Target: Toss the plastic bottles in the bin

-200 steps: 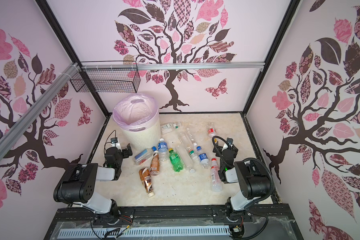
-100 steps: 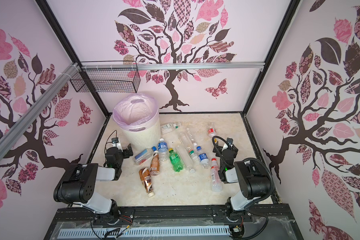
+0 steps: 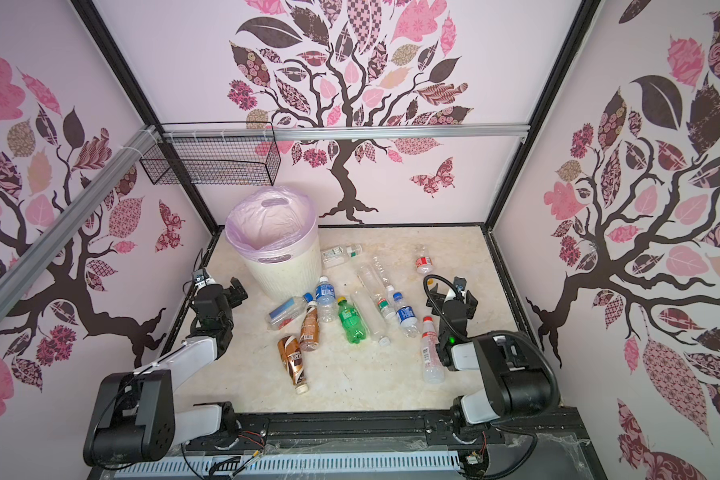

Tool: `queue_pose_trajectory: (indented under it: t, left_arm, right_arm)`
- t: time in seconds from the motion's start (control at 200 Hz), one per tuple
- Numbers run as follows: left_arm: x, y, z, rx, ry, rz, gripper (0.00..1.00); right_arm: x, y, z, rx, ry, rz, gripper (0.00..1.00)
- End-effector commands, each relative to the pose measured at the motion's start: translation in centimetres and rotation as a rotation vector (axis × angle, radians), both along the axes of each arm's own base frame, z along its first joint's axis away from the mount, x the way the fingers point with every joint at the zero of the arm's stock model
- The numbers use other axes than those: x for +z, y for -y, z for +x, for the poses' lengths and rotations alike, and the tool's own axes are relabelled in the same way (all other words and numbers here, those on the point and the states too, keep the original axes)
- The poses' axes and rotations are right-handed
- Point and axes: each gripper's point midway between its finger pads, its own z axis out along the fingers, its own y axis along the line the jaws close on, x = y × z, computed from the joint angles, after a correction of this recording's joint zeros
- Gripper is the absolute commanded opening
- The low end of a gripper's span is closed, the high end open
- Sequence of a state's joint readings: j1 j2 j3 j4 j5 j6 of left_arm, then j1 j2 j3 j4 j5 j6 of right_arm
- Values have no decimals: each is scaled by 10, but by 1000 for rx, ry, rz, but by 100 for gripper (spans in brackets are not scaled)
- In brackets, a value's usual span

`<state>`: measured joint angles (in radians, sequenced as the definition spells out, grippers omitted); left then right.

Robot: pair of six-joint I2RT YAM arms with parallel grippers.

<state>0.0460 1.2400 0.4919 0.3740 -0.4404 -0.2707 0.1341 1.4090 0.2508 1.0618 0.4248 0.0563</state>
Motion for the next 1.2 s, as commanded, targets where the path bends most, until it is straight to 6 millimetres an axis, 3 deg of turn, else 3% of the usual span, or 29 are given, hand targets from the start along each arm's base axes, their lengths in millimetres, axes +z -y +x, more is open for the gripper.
queue_pose_trajectory:
  t: [0.0, 0.085, 0.225, 0.335, 0.5, 0.66, 0.77, 1.015, 1.1, 1.195]
  left_arm:
    - [2, -14, -25, 154, -106, -90, 98]
    - [7, -10, -37, 184, -149, -185, 98]
    - [27, 14, -47, 107, -173, -289, 98]
    - [51, 26, -62, 73, -147, -347, 98]
    - [66, 53, -81, -9, -114, -434, 98]
    - [55, 86, -86, -129, -227, -509, 98]
    - [40, 107, -98, -202, -332, -583, 98]
    - [27, 146, -133, -327, -429, -578, 98]
    - [25, 158, -141, -360, -433, -575, 98]
    - [6, 171, -146, -389, -485, -575, 98]
  right_arm:
    - [32, 11, -4, -88, 47, 39, 100]
    - [39, 13, -9, -108, 68, 103, 100]
    - [46, 27, -18, -237, 90, 302, 100]
    - [53, 6, -15, -98, 109, 399, 99]
    - [66, -23, -14, 76, 85, 462, 99]
    - [77, -35, -17, 141, 20, 452, 100]
    - [73, -46, -19, 170, -56, 434, 100]
    - [62, -121, -15, 314, -225, 258, 99]
    - [56, -133, -16, 340, -257, 256, 100]
    - [53, -139, -19, 362, -257, 268, 100]
